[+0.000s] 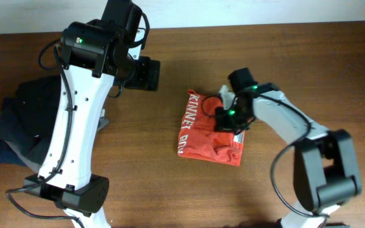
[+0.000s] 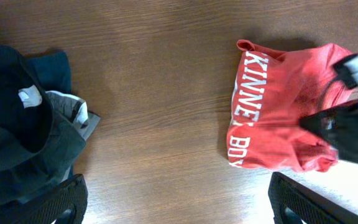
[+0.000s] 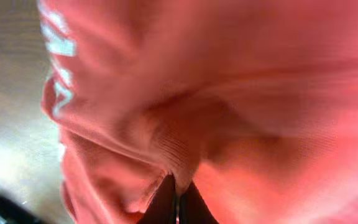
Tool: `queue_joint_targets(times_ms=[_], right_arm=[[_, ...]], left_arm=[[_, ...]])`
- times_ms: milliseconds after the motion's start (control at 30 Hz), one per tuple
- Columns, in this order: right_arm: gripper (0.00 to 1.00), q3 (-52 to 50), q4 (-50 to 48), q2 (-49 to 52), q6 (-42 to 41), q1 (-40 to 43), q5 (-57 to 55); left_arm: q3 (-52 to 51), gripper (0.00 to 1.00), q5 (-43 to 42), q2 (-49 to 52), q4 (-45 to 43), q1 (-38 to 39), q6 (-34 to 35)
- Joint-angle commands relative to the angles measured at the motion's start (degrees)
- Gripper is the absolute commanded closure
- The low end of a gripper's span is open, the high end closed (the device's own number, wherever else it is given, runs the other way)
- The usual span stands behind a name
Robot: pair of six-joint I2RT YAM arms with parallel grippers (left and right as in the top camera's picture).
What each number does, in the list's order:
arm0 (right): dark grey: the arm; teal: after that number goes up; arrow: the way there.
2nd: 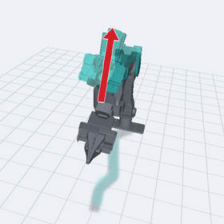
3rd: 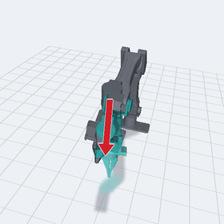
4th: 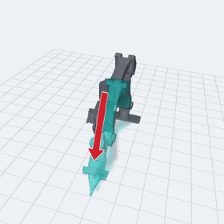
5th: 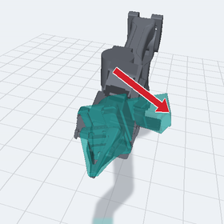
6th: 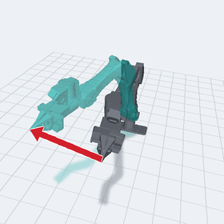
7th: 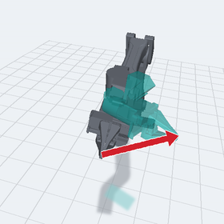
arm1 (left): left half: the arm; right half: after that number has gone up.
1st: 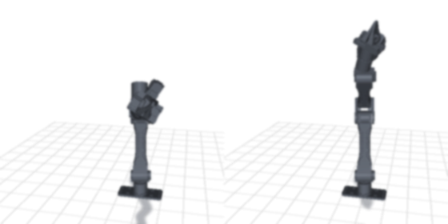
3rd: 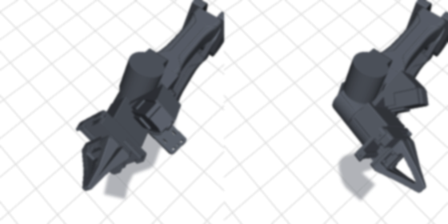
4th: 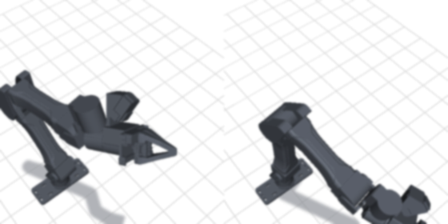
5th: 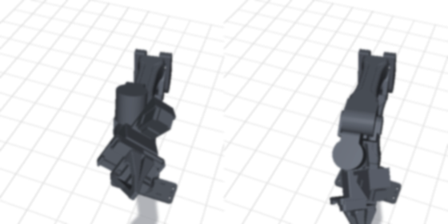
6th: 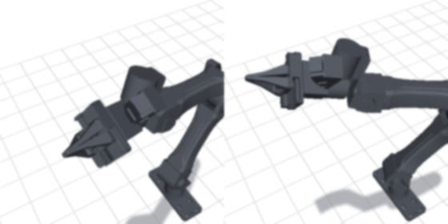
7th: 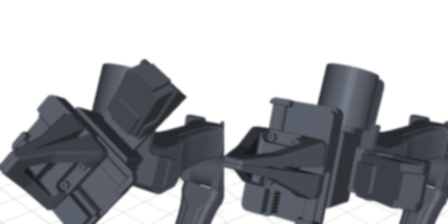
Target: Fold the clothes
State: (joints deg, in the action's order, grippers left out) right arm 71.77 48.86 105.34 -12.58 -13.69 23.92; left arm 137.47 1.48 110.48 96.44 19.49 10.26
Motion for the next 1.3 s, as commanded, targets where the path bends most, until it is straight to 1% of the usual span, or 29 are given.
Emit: queue_joint_targets(times_ms=[0,200,233,267,300,333,400,433,467,533,600,667,767,800,833,867,900,967,1100,1267], right_arm=[[0.96,-0.09,1.81,-5.97,1.86,2.69,-6.47],[0.95,-0.09,4.13,-7.39,1.84,4.55,-11.87],[0.94,-0.11,4.11,-7.15,1.86,4.55,-12.33],[0.91,-0.11,4.0,-6.99,1.81,4.55,-12.96],[0.86,-0.11,3.85,-6.8,1.81,4.55,-13.84],[0.72,-0.11,3.8,-6.6,1.14,4.59,-15.93],[0.68,-0.11,4.11,-6.51,-2.43,4.87,-21.22],[0.58,-0.11,4.35,-6.51,-4.66,5.09,-24.17],[0.5,-0.11,4.61,-6.51,-6.73,5.49,-26.64],[0.5,-0.11,4.68,-6.51,-7.85,6.38,-26.27],[0.52,-0.09,4.44,-6.51,-5.7,7.34,-21.68],[0.52,-0.11,4.26,-6.51,-3.15,7.93,-16.48],[0.59,-0.11,4.31,-6.51,-2.71,8.22,-13.53],[0.65,-0.11,4.31,-6.51,-2.71,8.22,-13.53],[0.76,-0.11,4.31,-6.51,-2.8,8.22,-13.53],[0.9,-0.11,4.28,-6.49,-3.19,8.22,-13.35],[0.96,-0.11,4.28,-6.47,-3.74,8.22,-13.31],[0.96,-0.11,4.31,-6.45,-4.59,8.33,-13.35],[0.96,-0.11,4.7,-6.45,-8.63,10.12,-13.42],[0.96,-0.15,4.98,-6.36,-8.48,13.09,-12.44]], left_arm=[[0.5,0.05,-0.04,-1.09,-0.35,-0.04,-0.98],[0.24,0.04,-0.24,-0.68,-0.44,-0.04,-0.96],[0.2,0.04,-0.28,-0.48,-0.48,-0.04,-0.96],[0.13,0.04,-0.26,-0.28,-0.5,-0.04,-0.96],[0.02,0.04,-0.31,-0.07,-0.5,-0.02,-0.94],[-0.24,0.04,-0.68,0.22,-0.57,-0.02,-0.94],[-1.53,0.03,-2.64,0.72,-1.2,-0.04,-0.94],[-2.25,0.02,-4.11,1.09,-1.55,-0.04,-0.94],[-3.3,0.01,-6.08,1.73,-2.16,-0.04,-0.94],[-5.73,0.01,-9.14,2.89,-3.91,-0.04,-0.94],[-9.51,0.01,-13.14,3.63,-7.39,-0.04,-0.96],[-14.36,0.01,-18.1,4.02,-12.24,-0.02,-0.96],[-23.41,0.01,-25.83,4.26,-21.64,-0.04,-0.96],[-26.71,0.01,-28.55,4.46,-25.11,-0.04,-0.94],[-29.9,0.01,-31.67,4.79,-28.48,-0.04,-0.94],[-32.52,0.01,-34.69,5.11,-31.32,-0.04,-0.94],[-35.45,0.01,-38.21,5.73,-34.62,-0.02,-0.96],[-40.39,0.01,-43.5,6.95,-40.39,0.28,-0.94],[-47.78,0.01,-50.27,9.64,-49.83,1.77,-0.9],[-49.72,0.01,-49.27,12.83,-53.09,5.07,-0.72]])
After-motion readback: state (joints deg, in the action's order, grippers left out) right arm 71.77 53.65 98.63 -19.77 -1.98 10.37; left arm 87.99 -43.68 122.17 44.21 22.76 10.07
